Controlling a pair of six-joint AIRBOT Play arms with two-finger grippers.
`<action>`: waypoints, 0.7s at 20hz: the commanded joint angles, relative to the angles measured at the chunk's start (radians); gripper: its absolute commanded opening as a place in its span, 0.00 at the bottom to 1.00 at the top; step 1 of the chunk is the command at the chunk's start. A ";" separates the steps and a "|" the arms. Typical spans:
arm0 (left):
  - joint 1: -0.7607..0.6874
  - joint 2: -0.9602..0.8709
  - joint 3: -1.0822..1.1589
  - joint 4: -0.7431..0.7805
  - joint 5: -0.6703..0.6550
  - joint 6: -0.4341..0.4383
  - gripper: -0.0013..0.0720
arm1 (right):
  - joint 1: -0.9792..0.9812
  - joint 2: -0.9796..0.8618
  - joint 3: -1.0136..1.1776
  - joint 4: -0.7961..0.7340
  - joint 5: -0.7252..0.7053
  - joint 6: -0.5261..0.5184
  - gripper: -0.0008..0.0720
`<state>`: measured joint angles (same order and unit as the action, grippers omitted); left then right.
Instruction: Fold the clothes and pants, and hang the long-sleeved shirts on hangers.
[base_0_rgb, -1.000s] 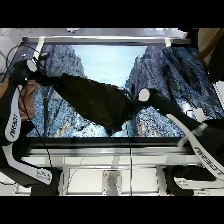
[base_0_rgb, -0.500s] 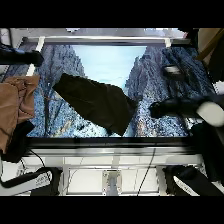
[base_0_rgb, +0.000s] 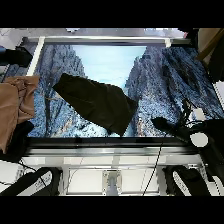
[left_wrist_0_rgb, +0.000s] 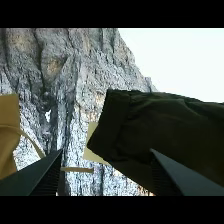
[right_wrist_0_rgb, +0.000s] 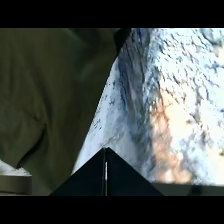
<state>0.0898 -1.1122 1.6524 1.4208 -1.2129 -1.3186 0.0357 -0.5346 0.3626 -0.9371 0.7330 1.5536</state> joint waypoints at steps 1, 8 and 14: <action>0.000 0.005 0.000 0.000 -0.031 -0.044 0.85 | -0.024 0.003 0.007 -0.024 -0.090 -0.142 0.02; 0.000 0.005 0.000 0.001 -0.031 -0.084 0.85 | -0.026 -0.070 -0.040 -0.180 -0.235 -0.020 0.02; 0.000 0.003 0.000 0.001 -0.031 -0.119 0.85 | -0.030 -0.275 -0.157 0.168 -0.463 0.154 0.47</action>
<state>0.0898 -1.1084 1.6524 1.4208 -1.2434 -1.4239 0.0067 -0.7212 0.2417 -0.9550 0.3672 1.6749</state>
